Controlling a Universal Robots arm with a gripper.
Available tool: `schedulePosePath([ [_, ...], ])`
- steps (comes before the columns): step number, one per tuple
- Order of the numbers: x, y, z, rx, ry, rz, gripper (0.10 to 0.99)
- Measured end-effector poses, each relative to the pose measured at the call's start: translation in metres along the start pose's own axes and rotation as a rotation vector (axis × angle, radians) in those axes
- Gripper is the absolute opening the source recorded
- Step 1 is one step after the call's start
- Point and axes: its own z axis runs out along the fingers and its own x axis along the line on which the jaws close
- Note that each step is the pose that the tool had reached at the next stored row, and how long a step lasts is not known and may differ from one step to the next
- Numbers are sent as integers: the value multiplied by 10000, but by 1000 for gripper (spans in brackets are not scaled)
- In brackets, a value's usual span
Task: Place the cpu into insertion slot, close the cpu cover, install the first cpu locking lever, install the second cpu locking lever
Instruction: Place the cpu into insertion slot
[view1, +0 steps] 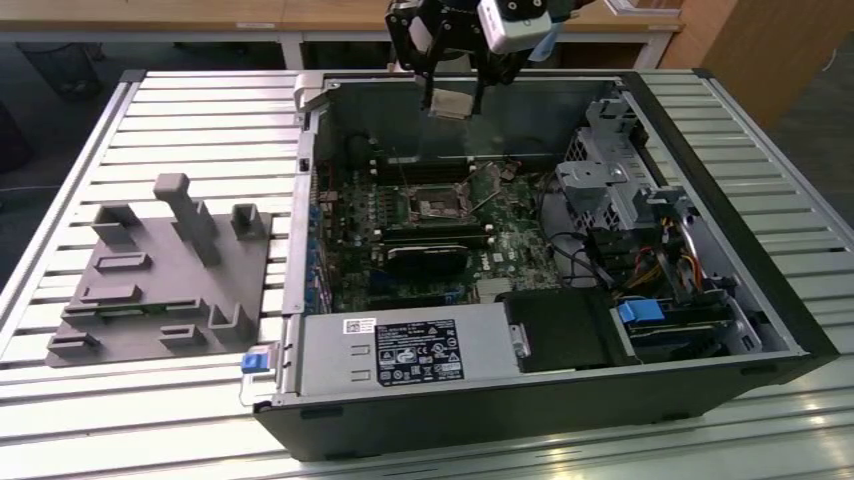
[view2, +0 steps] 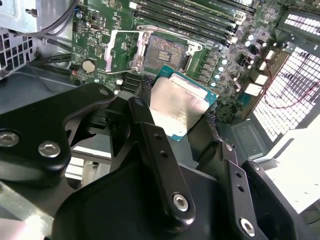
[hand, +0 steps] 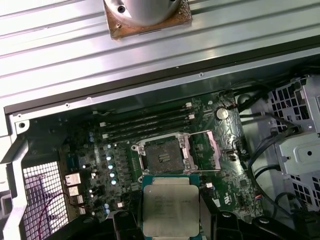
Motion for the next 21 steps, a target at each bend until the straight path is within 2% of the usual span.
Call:
schedulePosePath([
  [21, 0, 0, 0, -11, -48, 529, 541],
])
